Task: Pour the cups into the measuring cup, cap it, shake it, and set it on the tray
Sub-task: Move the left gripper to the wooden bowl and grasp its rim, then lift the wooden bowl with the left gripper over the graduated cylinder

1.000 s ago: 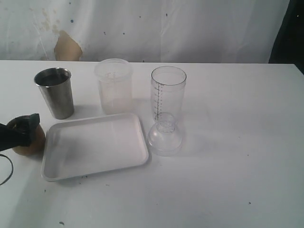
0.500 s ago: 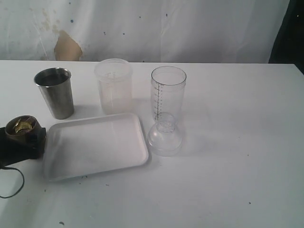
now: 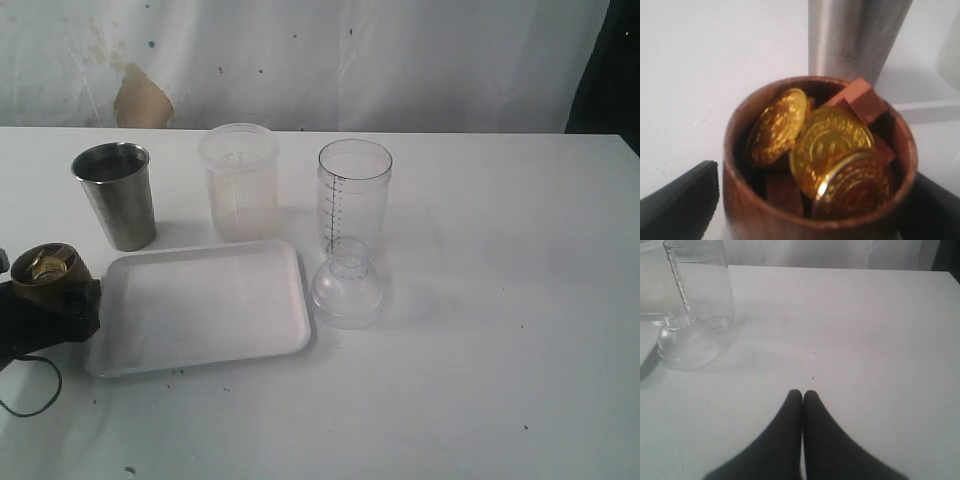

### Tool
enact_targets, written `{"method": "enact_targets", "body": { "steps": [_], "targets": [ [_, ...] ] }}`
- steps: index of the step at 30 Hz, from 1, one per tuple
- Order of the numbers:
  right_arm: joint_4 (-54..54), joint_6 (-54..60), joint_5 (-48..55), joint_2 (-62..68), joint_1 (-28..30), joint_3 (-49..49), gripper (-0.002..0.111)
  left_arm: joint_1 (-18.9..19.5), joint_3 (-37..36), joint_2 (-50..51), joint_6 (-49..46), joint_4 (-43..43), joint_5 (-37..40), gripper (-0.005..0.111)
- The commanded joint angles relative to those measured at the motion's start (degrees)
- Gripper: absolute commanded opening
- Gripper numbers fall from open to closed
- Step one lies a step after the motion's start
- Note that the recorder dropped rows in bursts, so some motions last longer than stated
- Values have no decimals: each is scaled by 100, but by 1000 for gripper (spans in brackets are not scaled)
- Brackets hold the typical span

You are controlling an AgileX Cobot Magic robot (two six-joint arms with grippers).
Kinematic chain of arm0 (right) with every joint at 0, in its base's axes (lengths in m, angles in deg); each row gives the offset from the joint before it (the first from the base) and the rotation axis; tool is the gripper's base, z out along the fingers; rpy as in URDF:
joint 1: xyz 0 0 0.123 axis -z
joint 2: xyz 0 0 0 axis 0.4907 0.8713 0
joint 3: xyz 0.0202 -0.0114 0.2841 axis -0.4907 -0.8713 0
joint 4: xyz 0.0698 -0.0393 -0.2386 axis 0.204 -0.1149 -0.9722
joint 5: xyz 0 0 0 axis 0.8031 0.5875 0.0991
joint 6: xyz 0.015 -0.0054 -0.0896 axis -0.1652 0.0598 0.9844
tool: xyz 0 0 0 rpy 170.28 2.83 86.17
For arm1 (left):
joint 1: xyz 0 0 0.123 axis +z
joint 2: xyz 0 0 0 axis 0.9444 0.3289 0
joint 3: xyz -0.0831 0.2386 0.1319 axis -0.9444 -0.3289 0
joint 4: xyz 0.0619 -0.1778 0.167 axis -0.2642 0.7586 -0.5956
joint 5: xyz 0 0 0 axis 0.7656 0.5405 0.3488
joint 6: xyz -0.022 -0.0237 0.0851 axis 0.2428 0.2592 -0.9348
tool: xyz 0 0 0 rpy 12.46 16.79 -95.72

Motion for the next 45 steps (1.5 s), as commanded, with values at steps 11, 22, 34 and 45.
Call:
{"method": "enact_targets", "body": {
  "steps": [11,22,34,45],
  "targets": [
    [-5,-77,-55,-35,-20,-27,0,-26,503,21,-4,68,279,52],
    [-5,-77,-55,-35,-20,-27,0,-26,501,-403,-71,25,75,0],
    [-5,-77,-55,-35,-20,-27,0,-199,968,-2492,320,-1311,1234,0],
    [-5,-77,-55,-35,-20,-27,0,-1786,4139,-2596,332,-2061,6306,0]
  ]
}}
